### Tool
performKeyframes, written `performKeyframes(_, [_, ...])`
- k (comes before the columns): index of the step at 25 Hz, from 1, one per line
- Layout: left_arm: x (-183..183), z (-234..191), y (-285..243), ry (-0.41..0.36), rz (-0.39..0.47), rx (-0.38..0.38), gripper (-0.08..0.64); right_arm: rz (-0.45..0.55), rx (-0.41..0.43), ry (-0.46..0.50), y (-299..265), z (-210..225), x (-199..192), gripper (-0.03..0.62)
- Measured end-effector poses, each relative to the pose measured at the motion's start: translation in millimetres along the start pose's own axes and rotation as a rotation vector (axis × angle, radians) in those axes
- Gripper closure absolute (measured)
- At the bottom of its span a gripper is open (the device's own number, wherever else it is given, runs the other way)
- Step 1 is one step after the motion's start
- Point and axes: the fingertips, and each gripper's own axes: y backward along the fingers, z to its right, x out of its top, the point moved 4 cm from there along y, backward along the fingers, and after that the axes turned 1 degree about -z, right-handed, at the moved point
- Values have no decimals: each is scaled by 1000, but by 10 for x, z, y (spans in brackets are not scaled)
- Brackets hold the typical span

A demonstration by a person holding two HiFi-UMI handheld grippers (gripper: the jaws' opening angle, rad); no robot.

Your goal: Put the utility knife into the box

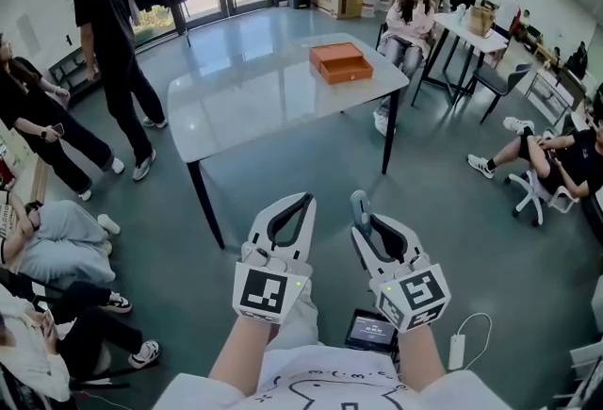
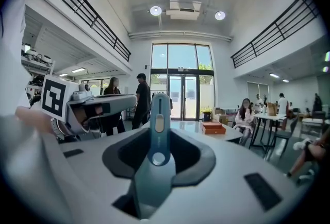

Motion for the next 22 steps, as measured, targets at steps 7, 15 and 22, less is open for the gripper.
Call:
performKeyframes(7, [-43,-287,-450,61,42,-7,545,2,-16,8,-415,254,82,462])
performKeyframes(15, [-199,-717,-1082,64,52,-29,545,11,-35,21,-1036,647,240,462])
performKeyframes(22, [-359,-1117,-1628,30,44,-86,545,7,-74,9,-1600,962,379,462])
